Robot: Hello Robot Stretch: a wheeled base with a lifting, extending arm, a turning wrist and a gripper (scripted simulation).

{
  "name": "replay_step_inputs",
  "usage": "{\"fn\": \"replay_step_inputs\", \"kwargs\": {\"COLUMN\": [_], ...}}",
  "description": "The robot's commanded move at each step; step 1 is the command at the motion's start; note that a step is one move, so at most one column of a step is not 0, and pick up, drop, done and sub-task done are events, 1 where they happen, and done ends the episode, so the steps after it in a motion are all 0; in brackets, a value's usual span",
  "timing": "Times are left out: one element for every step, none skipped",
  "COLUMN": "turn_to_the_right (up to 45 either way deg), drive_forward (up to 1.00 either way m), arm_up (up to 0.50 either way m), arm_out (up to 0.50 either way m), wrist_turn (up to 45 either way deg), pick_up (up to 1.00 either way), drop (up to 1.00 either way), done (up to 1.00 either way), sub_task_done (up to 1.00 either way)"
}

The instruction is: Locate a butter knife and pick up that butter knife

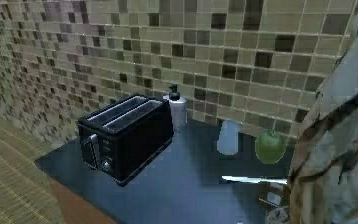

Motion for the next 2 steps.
{"fn": "replay_step_inputs", "kwargs": {"turn_to_the_right": [-45.0,-18.0], "drive_forward": [0.0,0.0], "arm_up": [0.0,0.0], "arm_out": [0.0,0.0], "wrist_turn": [0.0,0.0], "pick_up": [0.0,0.0], "drop": [0.0,0.0], "done": [0.0,0.0], "sub_task_done": [0.0,0.0]}}
